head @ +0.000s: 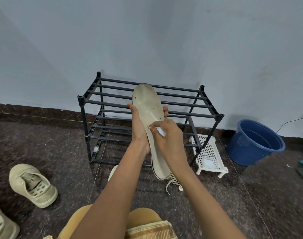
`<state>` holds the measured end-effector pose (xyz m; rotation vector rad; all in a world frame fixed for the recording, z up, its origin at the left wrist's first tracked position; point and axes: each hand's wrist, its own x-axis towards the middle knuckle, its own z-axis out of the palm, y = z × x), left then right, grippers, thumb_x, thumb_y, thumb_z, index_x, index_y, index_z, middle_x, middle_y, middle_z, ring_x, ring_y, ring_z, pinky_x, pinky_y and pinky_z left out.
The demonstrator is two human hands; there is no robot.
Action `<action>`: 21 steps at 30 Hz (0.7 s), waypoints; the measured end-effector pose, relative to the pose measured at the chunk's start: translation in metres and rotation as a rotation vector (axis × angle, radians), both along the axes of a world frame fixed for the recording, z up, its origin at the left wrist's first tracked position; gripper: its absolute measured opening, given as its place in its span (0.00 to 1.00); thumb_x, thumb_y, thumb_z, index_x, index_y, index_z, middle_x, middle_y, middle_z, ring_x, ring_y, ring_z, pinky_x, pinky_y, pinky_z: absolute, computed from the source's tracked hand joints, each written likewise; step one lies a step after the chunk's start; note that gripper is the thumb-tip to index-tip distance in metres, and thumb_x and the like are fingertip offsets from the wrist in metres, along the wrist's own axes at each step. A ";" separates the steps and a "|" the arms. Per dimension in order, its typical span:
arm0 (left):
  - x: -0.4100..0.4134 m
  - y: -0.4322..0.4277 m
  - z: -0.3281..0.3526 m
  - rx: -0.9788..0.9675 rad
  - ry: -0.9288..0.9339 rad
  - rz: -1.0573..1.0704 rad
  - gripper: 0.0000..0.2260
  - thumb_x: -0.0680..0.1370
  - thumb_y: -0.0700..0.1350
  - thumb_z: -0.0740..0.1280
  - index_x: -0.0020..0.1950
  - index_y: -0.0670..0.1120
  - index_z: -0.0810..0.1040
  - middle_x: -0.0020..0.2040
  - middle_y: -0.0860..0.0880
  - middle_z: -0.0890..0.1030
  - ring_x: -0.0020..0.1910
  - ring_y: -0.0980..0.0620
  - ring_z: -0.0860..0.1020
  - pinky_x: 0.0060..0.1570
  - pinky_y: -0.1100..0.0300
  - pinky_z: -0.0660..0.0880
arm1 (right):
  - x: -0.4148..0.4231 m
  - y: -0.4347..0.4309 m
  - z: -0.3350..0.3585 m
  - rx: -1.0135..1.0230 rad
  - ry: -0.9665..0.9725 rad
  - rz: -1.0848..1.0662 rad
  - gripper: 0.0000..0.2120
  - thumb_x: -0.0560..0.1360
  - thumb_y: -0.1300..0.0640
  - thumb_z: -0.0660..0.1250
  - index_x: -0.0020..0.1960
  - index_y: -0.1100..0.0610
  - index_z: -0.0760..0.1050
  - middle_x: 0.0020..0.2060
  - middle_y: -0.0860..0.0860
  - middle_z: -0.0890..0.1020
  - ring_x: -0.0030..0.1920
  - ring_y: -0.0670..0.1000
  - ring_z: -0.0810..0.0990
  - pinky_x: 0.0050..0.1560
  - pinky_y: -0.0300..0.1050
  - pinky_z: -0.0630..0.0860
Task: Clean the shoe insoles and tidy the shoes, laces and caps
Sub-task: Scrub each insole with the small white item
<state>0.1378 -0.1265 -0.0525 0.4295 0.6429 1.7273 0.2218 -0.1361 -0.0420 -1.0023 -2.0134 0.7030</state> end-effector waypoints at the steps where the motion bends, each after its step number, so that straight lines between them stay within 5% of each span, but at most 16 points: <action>1: -0.001 0.001 -0.001 0.004 -0.012 0.008 0.40 0.74 0.70 0.40 0.51 0.40 0.78 0.42 0.45 0.83 0.39 0.51 0.80 0.40 0.61 0.79 | 0.000 -0.001 -0.001 -0.005 0.008 0.008 0.07 0.73 0.66 0.65 0.49 0.61 0.80 0.44 0.51 0.73 0.48 0.44 0.69 0.46 0.18 0.60; 13: -0.006 0.004 -0.004 0.018 -0.075 0.079 0.41 0.74 0.71 0.42 0.54 0.39 0.77 0.42 0.44 0.83 0.38 0.50 0.80 0.39 0.60 0.78 | 0.015 -0.022 -0.014 -0.147 0.071 0.078 0.05 0.73 0.62 0.67 0.46 0.55 0.80 0.46 0.50 0.79 0.46 0.38 0.73 0.47 0.23 0.65; 21: -0.001 0.003 -0.002 0.024 -0.089 0.021 0.41 0.74 0.71 0.42 0.54 0.38 0.76 0.43 0.43 0.81 0.38 0.50 0.78 0.39 0.60 0.78 | 0.006 -0.008 -0.012 -0.058 0.064 0.021 0.05 0.73 0.64 0.66 0.46 0.57 0.80 0.45 0.52 0.76 0.45 0.38 0.71 0.47 0.20 0.62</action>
